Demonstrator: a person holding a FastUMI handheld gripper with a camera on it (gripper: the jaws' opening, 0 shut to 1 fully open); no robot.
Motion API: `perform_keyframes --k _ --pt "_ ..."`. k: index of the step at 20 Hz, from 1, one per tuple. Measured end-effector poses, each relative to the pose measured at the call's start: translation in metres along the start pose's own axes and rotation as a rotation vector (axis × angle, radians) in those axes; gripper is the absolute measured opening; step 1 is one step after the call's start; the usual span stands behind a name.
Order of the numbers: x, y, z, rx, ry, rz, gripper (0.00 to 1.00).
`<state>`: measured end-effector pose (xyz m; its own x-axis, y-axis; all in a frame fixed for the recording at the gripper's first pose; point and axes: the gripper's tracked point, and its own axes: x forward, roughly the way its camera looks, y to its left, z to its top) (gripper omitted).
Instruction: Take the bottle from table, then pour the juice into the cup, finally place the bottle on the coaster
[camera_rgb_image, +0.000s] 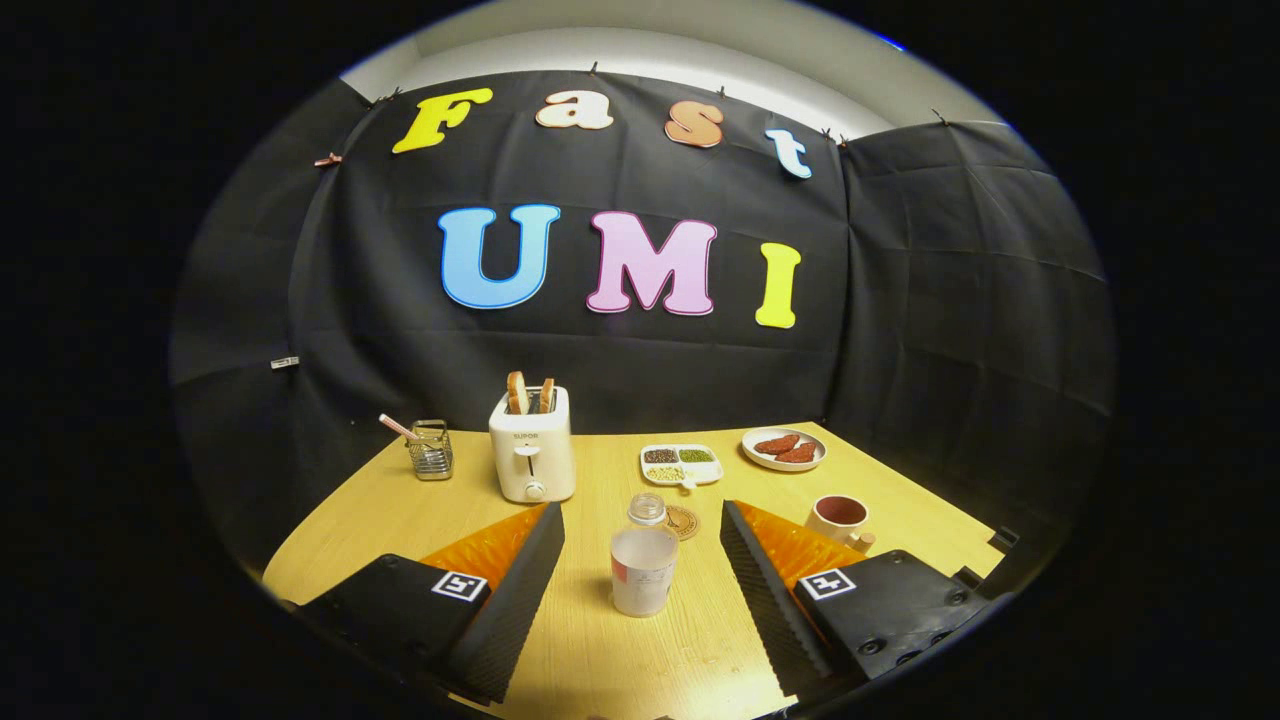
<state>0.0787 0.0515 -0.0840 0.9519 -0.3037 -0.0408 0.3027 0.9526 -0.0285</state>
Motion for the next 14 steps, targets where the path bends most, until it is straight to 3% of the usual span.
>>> perform_keyframes --k 14 --pt "0.066 0.003 -0.073 0.018 0.068 -0.052 0.97"
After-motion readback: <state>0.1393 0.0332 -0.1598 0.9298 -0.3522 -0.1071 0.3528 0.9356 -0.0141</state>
